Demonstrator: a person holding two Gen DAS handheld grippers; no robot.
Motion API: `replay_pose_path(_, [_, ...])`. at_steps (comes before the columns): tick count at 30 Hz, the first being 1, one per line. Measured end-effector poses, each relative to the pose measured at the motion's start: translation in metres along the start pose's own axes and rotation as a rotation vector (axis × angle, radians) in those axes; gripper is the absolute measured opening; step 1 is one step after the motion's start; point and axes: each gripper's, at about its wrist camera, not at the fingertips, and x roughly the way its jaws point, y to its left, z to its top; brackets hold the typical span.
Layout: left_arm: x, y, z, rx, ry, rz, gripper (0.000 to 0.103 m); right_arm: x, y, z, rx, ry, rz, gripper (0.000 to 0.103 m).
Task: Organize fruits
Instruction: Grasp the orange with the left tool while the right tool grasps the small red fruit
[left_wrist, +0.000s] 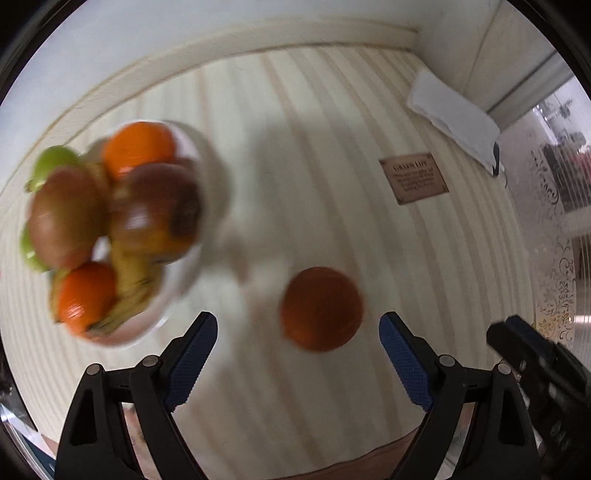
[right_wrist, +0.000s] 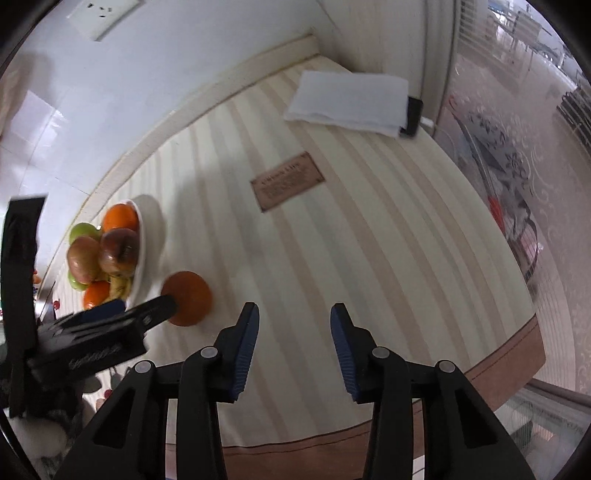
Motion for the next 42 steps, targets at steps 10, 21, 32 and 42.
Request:
replay_pose_path(10, [0.025,-0.015,0.004,0.005,-0.007,0.001,0.052,0.010,-0.007,-0.005,-0.029,0.033,-0.016,0.043])
replay_pose_path(21, [-0.043,0.032,-0.055,-0.082,-0.127,-0.039,0.051,0.008,0.036,-0.015,-0.141,0.055,0.044,0.043])
replay_pose_path(32, [-0.089,0.179,-0.156,-0.324,-0.136,0.083,0.051,0.046,0.169,-0.078,-0.391,0.190,0.185,0.043])
replay_pose_path(42, [-0.051,0.292,-0.223,-0.543,-0.036,0.079,0.051,0.075,0.302,-0.133,-0.642,0.237,0.216,0.043])
